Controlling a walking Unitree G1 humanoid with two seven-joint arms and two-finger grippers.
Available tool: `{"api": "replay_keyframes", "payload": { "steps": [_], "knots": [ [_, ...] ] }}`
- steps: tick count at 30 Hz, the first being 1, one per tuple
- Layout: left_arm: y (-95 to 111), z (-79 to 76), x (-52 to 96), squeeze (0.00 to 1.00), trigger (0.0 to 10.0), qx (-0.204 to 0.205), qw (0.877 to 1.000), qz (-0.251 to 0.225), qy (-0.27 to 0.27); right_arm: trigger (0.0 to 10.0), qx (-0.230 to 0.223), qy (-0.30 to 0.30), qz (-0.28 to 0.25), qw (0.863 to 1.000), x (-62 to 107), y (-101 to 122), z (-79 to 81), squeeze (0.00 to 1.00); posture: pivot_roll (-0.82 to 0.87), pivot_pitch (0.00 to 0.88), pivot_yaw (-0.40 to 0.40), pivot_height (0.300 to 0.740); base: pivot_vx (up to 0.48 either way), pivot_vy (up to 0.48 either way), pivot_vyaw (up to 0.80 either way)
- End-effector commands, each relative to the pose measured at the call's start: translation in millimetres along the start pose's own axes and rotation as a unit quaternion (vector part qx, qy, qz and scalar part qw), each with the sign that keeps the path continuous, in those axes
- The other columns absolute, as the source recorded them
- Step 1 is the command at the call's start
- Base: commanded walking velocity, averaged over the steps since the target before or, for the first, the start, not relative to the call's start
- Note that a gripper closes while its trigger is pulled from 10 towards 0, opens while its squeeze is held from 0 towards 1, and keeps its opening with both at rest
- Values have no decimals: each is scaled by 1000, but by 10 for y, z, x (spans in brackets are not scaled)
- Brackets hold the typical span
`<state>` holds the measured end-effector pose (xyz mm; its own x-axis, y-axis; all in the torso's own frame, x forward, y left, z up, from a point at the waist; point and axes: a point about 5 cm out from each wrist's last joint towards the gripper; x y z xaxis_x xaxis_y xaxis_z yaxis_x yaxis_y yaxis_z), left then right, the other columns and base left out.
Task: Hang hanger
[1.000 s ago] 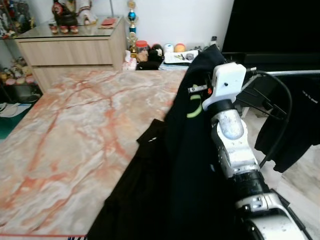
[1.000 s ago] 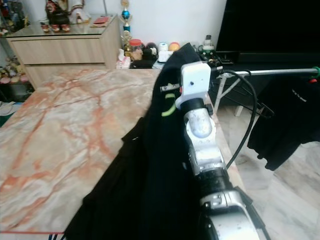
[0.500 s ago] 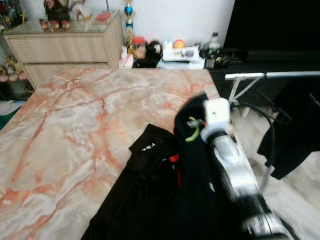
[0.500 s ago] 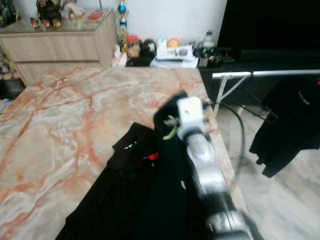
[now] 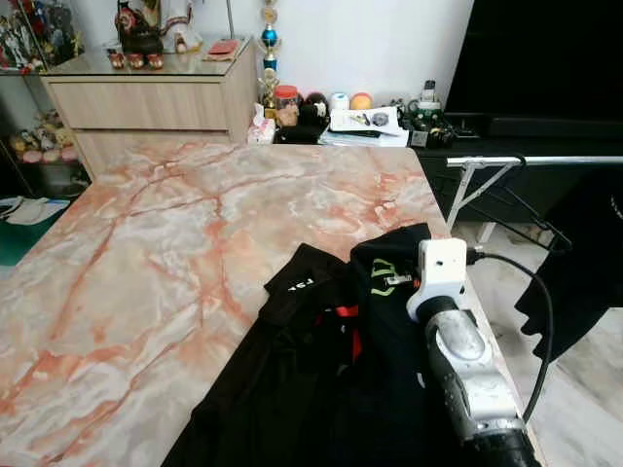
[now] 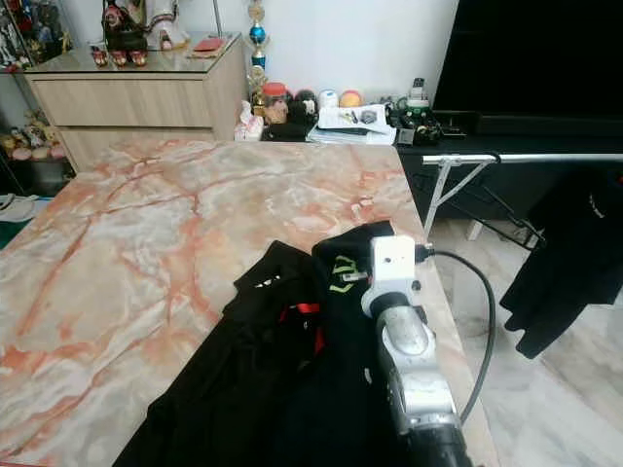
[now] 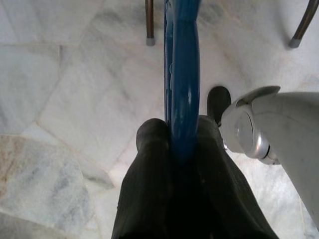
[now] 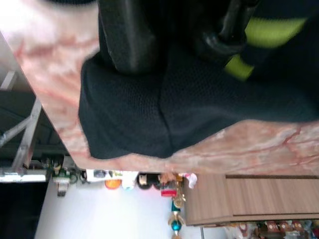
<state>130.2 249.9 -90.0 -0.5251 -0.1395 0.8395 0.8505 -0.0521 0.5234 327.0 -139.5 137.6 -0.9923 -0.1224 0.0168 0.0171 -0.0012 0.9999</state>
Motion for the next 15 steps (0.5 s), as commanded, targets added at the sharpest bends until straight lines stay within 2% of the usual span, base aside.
{"api": "replay_keyframes", "payload": {
  "steps": [1, 5, 7, 12, 15],
  "knots": [
    [-32, -11, 3, 0, 10000, 2, 1000, 9, -2, 10000, -7, -8, 0, 1000, 66, 41, -11, 1000, 54, 56, 22, 740, 0, 0, 0],
    [-35, -4, 4, 0, 10000, 0, 1000, 10, -3, 10000, -20, -22, 19, 999, 194, 6, -39, 1000, 49, 58, 23, 740, 0, 0, 0],
    [-35, 4, 5, 0, 10000, -1, 1000, 11, -3, 10000, -33, -35, 39, 998, 310, -35, -66, 1000, 48, 58, 23, 740, 0, 0, 0],
    [-34, 11, 5, 0, 10000, -2, 1000, 11, -3, 10000, -41, -47, 38, 997, 414, -14, -101, 1000, 48, 58, 25, 740, 0, 0, 0],
    [-32, 16, 6, 0, 10000, -3, 1000, 11, -2, 10000, -49, -57, 19, 997, 458, 35, -125, 1000, 49, 59, 24, 740, 0, 0, 0]
  ]
}}
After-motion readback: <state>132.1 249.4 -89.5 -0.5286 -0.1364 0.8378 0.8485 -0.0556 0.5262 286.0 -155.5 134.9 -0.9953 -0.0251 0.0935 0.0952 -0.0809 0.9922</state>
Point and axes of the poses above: a point about 5 cm out from each wrist's last joint towards the gripper, its own x axis pointing back from the gripper into the wrist, its own y axis along the axis of the wrist's last joint, z = x × y, and after that the axes turned 2 degrees about -x, right-handed
